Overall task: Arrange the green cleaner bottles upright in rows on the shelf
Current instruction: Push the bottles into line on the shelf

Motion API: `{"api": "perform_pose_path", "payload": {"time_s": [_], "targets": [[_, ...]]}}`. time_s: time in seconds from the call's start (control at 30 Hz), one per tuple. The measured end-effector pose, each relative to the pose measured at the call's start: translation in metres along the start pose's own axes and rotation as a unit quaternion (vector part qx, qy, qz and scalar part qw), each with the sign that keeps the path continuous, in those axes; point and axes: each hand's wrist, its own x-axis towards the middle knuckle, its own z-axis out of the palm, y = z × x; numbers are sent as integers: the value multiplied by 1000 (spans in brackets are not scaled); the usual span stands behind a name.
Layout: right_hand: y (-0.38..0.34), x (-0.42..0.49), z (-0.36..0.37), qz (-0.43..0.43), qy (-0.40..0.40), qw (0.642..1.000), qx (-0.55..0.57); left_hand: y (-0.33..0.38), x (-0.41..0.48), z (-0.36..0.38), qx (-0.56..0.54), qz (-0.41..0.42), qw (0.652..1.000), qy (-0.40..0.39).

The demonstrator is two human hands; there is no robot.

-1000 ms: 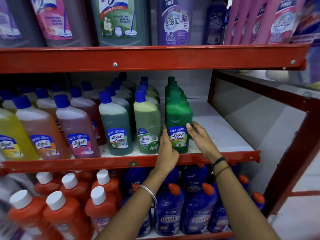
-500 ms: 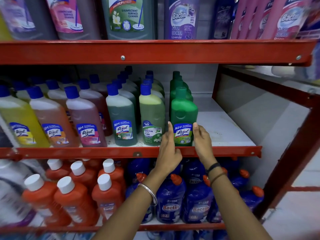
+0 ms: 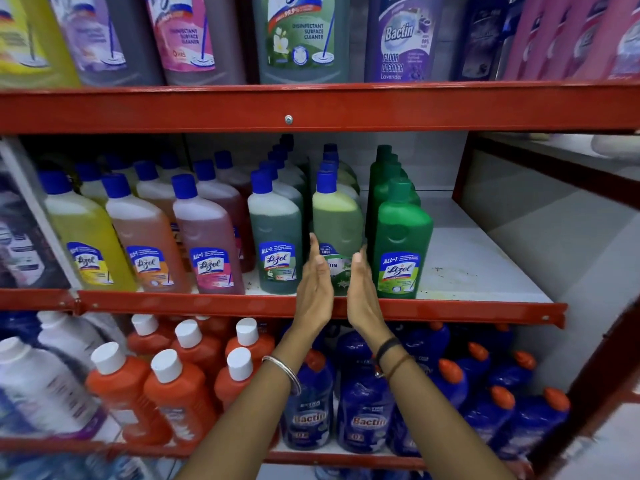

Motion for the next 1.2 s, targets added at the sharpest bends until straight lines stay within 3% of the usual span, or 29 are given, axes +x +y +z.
{"api": "perform_pose_path", "payload": {"time_s": [0.27, 0.5, 0.57, 0.67, 0.77, 0.93, 1.2], "targets": [[-1, -11, 2, 3, 45, 999, 23, -3, -15, -9, 71, 9, 997, -6], [-1, -19, 9, 5, 91, 995, 40, 3, -28, -22, 35, 8, 998, -47], [-5, -28, 21, -19, 162, 987, 3, 2, -30, -27, -1, 14, 1000, -17], [-7, -51, 48, -135, 244, 959, -39, -3, -34, -41, -44, 21, 994, 95], [-5, -56, 75, -156, 177, 971, -26, -13, -26, -64, -16, -12, 996, 85], [-21, -25, 102, -16, 24, 998, -54, -27, 1, -95, 40, -39, 998, -4], [-30, -14, 101, 12, 28, 996, -85, -26, 1, -105, 86, -40, 994, -50]]}}
